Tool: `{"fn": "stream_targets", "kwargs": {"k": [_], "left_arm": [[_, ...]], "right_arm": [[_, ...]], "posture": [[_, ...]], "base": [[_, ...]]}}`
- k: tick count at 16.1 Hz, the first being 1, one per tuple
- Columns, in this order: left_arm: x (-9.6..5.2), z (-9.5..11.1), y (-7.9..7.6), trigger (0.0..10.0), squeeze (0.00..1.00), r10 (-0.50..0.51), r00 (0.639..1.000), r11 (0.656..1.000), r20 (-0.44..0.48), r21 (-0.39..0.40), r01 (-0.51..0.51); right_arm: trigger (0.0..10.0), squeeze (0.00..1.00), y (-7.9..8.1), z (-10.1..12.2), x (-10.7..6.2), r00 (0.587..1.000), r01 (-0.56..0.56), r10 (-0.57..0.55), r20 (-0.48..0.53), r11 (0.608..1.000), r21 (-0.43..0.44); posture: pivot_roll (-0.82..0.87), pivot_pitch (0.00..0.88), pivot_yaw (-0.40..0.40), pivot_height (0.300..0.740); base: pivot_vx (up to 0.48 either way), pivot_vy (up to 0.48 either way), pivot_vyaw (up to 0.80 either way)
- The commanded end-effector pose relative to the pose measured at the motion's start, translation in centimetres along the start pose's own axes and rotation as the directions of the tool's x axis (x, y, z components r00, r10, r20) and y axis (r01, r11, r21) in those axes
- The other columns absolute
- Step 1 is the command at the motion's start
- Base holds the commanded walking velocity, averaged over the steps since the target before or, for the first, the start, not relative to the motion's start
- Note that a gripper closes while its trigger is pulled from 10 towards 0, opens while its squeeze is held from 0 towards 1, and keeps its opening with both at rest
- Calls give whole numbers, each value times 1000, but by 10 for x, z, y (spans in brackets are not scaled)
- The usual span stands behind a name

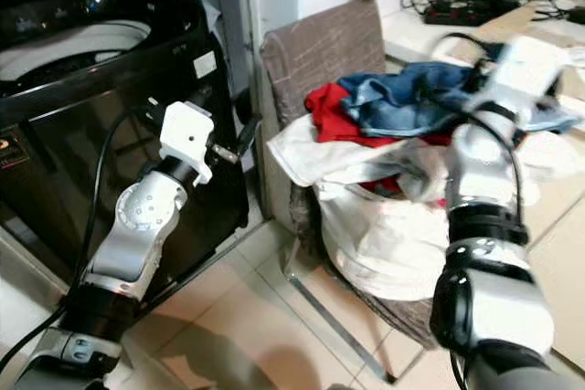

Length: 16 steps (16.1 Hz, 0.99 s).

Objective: Clothes washing

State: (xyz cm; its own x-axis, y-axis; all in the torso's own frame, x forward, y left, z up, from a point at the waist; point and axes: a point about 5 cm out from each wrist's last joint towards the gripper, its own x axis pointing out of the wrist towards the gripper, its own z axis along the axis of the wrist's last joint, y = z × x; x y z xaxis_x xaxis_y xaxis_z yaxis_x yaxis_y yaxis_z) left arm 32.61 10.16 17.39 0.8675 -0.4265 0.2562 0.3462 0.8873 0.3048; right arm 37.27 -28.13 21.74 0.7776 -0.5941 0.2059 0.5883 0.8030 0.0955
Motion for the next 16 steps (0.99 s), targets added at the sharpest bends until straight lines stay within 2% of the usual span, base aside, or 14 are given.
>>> {"fn": "stream_targets", "kwargs": {"k": [1, 5, 7, 11, 13, 16], "left_arm": [[0, 3, 3, 10000, 0, -1, 1000, 1000, 4, 1, 1], [-9, 6, 6, 10000, 0, -10, 1000, 1000, -5, 15, 10], [-13, 7, 11, 10000, 0, 2, 1000, 1000, -10, 25, -2], [-23, 8, 14, 10000, 0, 25, 999, 1000, -25, 19, -24], [-25, 10, 15, 10000, 0, 44, 999, 999, -30, 15, -44], [-28, 11, 15, 10000, 0, 54, 998, 998, -37, 14, -53]], "right_arm": [[10000, 0, 3, -3, 8, 993, -29, 38, -114, 997, 75], [10000, 0, 2, -12, 14, 966, -122, 120, -227, 993, 8], [10000, 0, 7, -7, 16, 963, -158, 152, -224, 987, -8], [10000, 0, 18, -10, 14, 932, -219, 223, -286, 975, 48], [10000, 0, 28, -18, 9, 885, -285, 293, -361, 955, 78], [10000, 0, 30, -38, -2, 834, -240, 306, -459, 950, 198]], "posture": [[-85, 0, 53, 740], [-35, 23, 60, 740], [-11, 27, 52, 740], [32, 33, 24, 740], [54, 30, 7, 740], [65, 22, -1, 740]], "base": [[0, 0, 0], [0, 0, 0], [0, 0, 0], [0, 0, 0], [0, 0, 0], [0, 0, 0]]}}
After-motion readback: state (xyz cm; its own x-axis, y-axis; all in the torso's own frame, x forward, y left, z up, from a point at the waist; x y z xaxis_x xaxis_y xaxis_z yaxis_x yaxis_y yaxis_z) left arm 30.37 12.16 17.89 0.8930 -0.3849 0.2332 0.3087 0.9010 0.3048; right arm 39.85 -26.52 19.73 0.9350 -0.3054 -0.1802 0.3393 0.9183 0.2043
